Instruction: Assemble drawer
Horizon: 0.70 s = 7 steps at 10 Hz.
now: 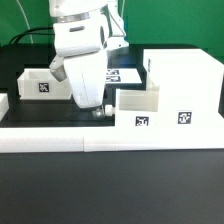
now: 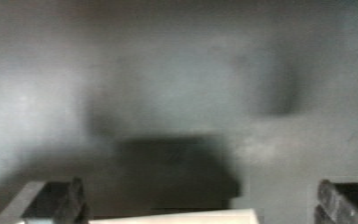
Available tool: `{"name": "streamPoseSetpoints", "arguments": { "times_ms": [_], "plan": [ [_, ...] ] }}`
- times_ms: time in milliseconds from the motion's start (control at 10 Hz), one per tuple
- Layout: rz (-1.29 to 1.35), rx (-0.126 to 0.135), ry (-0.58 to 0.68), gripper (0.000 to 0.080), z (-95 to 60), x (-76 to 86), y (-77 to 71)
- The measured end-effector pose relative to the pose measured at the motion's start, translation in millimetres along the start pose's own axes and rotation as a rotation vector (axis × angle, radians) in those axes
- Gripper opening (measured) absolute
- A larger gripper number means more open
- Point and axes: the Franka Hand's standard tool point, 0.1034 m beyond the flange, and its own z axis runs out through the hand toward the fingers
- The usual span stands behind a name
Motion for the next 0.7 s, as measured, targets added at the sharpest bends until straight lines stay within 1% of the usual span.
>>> {"name": "streamPoseSetpoints", "arguments": {
  "times_ms": [300, 700],
  "plan": [
    [0.070, -0.005, -0.001, 0.0649, 1.0, 1.2, -0.1],
    [0.070, -0.005, -0.001, 0.0649, 0.9, 0.6, -0.1]
  ]
}}
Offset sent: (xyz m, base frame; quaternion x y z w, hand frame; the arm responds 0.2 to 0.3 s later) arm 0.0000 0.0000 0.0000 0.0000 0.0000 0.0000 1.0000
